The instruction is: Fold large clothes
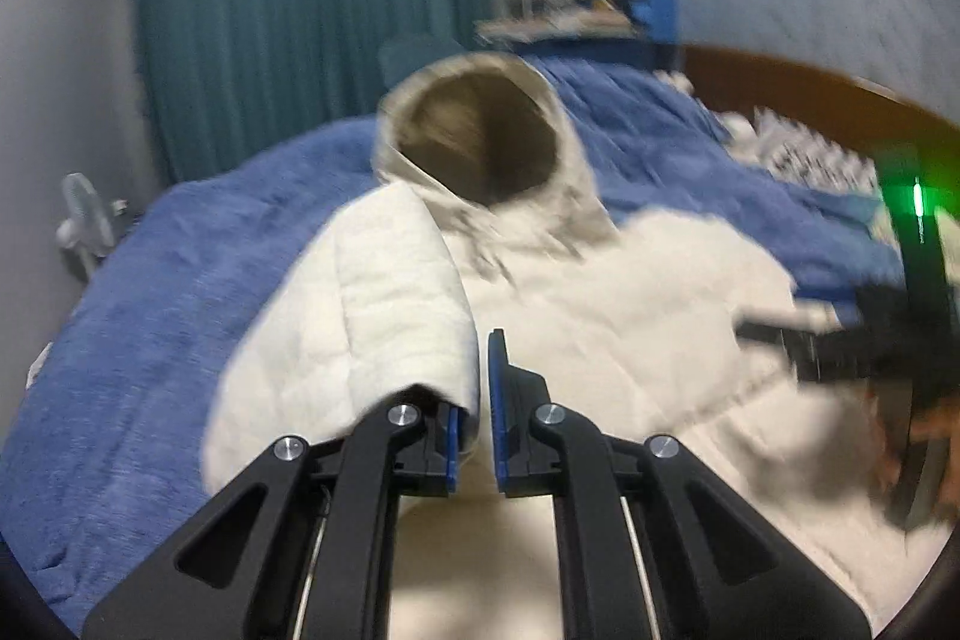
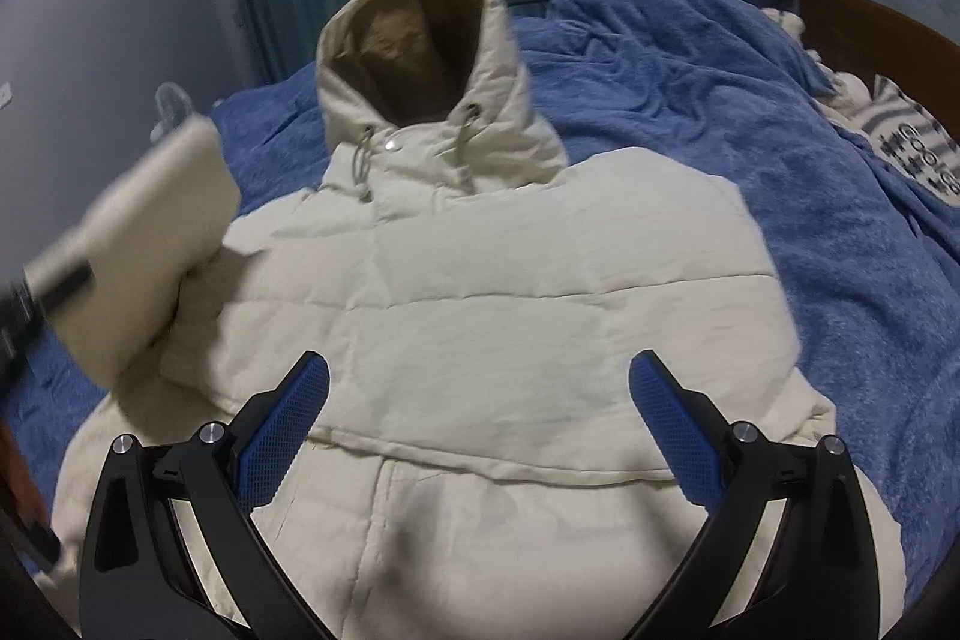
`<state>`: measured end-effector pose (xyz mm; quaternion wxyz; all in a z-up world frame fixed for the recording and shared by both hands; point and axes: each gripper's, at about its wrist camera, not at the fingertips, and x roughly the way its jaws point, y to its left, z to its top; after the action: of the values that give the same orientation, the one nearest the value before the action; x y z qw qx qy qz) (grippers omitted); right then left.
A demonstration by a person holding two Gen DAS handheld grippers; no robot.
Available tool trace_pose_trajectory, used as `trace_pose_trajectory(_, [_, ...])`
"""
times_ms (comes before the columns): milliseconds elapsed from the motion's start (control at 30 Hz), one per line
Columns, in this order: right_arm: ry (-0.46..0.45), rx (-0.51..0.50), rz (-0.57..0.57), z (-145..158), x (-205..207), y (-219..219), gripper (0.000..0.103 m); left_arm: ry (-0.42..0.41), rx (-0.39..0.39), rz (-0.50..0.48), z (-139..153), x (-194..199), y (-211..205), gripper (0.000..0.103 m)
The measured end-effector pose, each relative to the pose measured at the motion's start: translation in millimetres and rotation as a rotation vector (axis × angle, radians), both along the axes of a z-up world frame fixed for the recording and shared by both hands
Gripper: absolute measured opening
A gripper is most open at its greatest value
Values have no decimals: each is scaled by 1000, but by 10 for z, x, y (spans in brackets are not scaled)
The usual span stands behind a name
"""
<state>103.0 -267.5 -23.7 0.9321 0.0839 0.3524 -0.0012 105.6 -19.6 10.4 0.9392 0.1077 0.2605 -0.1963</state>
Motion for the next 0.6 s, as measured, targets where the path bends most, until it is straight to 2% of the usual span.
trace_pose_trajectory(133, [17, 32, -28, 27, 6, -58, 97, 172, 13, -54, -390, 91, -204, 6])
trace_pose_trajectory(233, [11, 64, -29, 119, -23, -47, 97, 298, -23, -61, -582, 135, -211, 16])
trace_pose_trajectory(333, [-12, 46, -29, 265, -75, 18, 97, 327, -94, -72, -564, 111, -159, 40])
trace_pose_trajectory(400, [-23, 54, -30, 343, -100, 44, 97, 327, -134, -61, -517, 25, -71, 68])
trace_pose_trajectory(467, [-36, 66, -26, 436, -121, 116, 97, 306, -128, -31, -464, -63, 7, 73])
trace_pose_trajectory(600, [-57, 37, 17, 576, -146, 423, 97, 304, -145, 84, -386, -207, 457, 74])
